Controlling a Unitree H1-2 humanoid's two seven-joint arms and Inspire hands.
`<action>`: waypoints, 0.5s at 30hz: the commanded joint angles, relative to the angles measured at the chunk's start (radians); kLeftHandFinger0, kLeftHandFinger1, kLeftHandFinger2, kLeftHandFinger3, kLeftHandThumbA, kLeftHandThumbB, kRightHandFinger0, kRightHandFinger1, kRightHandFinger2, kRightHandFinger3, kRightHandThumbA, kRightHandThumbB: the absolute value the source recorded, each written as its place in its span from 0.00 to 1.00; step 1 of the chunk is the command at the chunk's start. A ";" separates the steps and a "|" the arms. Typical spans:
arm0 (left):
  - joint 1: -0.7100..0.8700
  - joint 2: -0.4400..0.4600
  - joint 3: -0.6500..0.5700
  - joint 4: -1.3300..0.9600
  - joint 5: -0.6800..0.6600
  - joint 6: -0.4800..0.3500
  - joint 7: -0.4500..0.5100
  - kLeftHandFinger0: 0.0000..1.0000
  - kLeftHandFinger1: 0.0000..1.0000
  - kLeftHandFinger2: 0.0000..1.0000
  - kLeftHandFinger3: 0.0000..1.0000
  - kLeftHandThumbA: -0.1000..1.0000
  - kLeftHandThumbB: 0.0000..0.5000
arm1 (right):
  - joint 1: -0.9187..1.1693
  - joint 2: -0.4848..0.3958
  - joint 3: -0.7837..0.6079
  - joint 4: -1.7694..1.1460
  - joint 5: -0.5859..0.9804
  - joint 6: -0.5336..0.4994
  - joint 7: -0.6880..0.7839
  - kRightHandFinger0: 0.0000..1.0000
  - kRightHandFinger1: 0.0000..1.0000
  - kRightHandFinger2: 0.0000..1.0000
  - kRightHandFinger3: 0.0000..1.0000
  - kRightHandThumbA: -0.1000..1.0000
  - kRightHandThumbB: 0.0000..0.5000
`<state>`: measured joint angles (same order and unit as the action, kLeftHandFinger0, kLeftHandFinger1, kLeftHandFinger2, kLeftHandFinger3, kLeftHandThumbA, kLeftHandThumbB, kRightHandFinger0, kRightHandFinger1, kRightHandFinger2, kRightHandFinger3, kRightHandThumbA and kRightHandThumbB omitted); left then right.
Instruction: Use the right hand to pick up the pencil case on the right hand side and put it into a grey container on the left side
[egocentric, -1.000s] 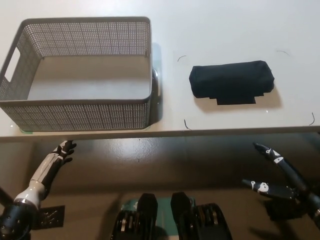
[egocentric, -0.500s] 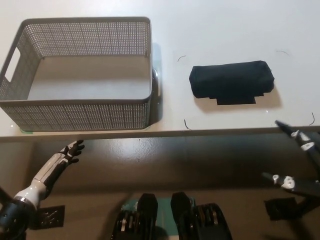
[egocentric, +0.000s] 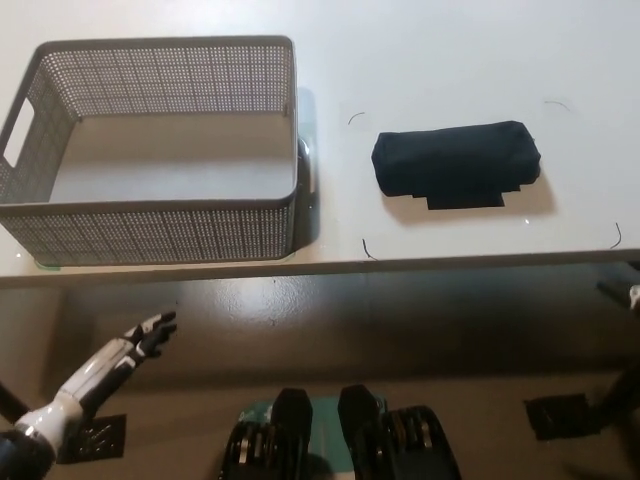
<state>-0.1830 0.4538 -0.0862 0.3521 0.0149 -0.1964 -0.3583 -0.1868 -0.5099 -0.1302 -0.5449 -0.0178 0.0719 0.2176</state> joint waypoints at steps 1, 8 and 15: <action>0.003 0.037 0.005 -0.034 0.006 -0.023 -0.019 1.00 1.00 1.00 1.00 1.00 0.57 | -0.091 -0.029 -0.002 -0.044 0.030 0.081 0.021 1.00 1.00 1.00 1.00 0.91 0.74; 0.027 0.035 0.003 -0.028 0.005 -0.030 -0.023 1.00 1.00 1.00 1.00 1.00 0.55 | -0.232 -0.048 0.053 -0.009 -0.028 0.136 0.054 1.00 1.00 1.00 1.00 0.92 0.68; 0.046 0.039 0.002 -0.031 0.006 -0.030 -0.027 1.00 1.00 1.00 1.00 1.00 0.56 | -0.369 -0.058 0.122 0.087 -0.078 0.150 0.082 1.00 1.00 1.00 1.00 0.96 0.69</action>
<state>-0.1474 0.4565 -0.0900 0.3509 0.0181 -0.1968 -0.3667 -0.4667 -0.5308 -0.0302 -0.4912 -0.0465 0.2024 0.2647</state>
